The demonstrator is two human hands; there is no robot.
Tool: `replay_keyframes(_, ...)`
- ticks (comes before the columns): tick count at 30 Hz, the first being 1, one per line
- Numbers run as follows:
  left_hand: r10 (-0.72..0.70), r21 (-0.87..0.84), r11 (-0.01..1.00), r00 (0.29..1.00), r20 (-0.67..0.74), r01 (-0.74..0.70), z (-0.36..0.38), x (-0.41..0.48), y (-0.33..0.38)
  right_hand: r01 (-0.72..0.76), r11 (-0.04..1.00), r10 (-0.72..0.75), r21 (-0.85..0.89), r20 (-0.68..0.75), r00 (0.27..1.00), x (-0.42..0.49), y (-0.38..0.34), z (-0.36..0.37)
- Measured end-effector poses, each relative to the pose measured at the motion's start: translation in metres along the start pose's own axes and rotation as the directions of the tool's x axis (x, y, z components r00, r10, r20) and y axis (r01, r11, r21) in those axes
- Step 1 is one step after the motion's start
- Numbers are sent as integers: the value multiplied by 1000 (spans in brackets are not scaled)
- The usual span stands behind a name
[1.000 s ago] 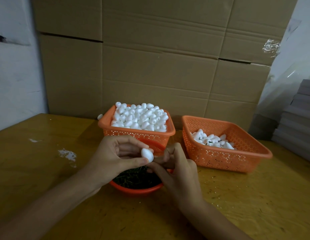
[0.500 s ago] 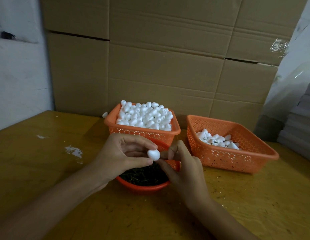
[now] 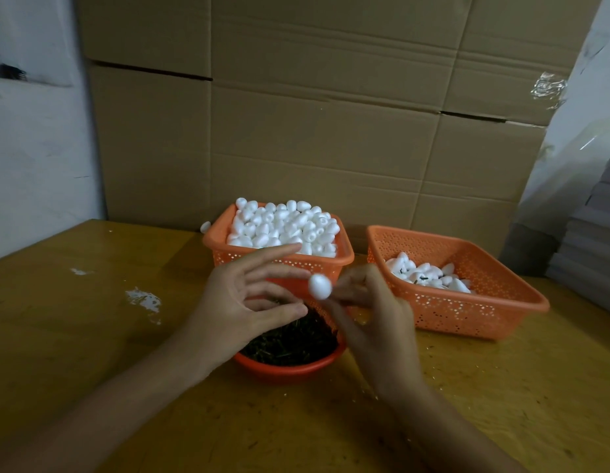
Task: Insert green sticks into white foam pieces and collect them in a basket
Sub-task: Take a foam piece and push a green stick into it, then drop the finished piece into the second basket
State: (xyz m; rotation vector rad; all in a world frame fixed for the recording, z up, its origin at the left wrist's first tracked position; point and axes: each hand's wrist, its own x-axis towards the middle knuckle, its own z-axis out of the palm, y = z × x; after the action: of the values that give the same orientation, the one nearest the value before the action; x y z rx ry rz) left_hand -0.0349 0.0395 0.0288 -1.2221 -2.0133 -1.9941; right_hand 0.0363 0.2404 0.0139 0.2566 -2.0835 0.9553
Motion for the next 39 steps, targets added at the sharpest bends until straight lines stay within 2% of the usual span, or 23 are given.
replay_keyframes(2, 6, 60, 998, 1000, -8, -6, 3, -1, 0, -47, 999, 45, -9, -148, 988, 11, 6, -14)
replay_keyframes(4, 33, 204, 978, 998, 50, -43, 5, -4, -2, -86, 995, 67, -58, -272, 960, 22, 15, -32)
replay_keyframes(7, 96, 461, 866, 969, 227, -193, 8, -10, -2, -149, 971, 72, -185, -370, 926, 32, 35, -56)
replay_keyframes(10, 114, 580, 749, 924, 364, -321, 12, -14, -1, -214, 917, 61, -336, -410, 910, 33, 56, -73)
replay_keyframes(13, 103, 598, 727, 915, 389, -336, 11, -13, 1, -284, 853, 95, -438, -404, 910, 34, 70, -83)
replay_keyframes(19, 65, 633, 695, 906, 418, -342, 10, -14, 4, -349, 790, 172, -504, -364, 916, 31, 81, -92)
replay_keyframes(39, -9, 660, 677, 893, 450, -326, 10, -14, 10, -386, 797, 175, -465, -433, 884, 32, 77, -92)
